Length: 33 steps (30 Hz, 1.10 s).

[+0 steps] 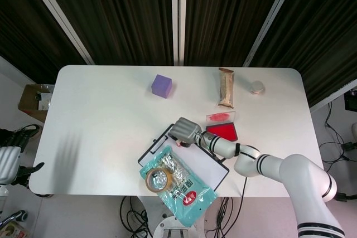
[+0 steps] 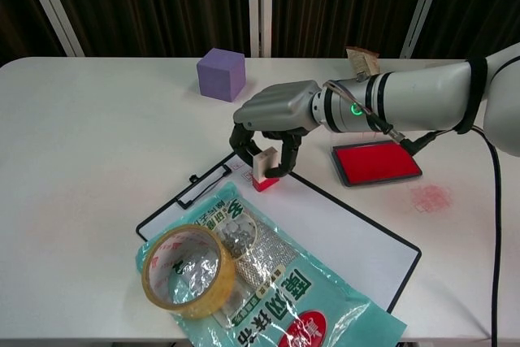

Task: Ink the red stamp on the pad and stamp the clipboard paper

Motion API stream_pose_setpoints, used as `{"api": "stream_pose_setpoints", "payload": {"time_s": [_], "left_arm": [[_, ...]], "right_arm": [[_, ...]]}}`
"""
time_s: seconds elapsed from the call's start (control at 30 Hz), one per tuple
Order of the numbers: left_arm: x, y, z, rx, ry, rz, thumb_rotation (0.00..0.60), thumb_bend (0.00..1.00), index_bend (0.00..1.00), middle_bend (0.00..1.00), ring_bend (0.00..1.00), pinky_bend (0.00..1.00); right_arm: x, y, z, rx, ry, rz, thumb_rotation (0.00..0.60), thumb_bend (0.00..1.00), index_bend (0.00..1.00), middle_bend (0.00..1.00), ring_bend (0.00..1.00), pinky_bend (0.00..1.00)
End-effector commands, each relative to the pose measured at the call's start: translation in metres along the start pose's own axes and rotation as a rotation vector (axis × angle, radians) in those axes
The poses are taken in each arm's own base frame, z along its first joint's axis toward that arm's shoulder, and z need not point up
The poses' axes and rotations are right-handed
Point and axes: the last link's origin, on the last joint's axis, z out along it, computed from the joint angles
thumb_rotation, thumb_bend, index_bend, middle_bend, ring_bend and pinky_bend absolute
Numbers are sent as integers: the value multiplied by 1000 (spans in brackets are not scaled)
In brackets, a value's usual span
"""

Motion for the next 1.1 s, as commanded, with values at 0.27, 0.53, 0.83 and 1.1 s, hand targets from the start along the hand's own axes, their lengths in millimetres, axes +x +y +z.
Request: {"api": "stream_pose_setpoints", "payload": {"time_s": [0.27,0.53,0.83,1.1], "left_arm": [[0,8,1,-17,-1,3,600,0,151,164,133,245],[0,14,0,-29,2,6,600,0,152,163,133,245],[-5,19,-1,-41,-10,3,600,0,152,163,133,245],[-8,23,-1,-50,-19,6,600,0,152,163,133,245]], "right_arm": [[39,7,-39,24,163,55,600,477,1000,858,891,1000],[22,29,-101,-51,152,69,600,477,1000,858,891,1000],[-37,58,-175,-220,27,110,600,477,1000,858,891,1000],[-71,66,-192,-283,-49,163,600,481,1000,858,891,1000]]}}
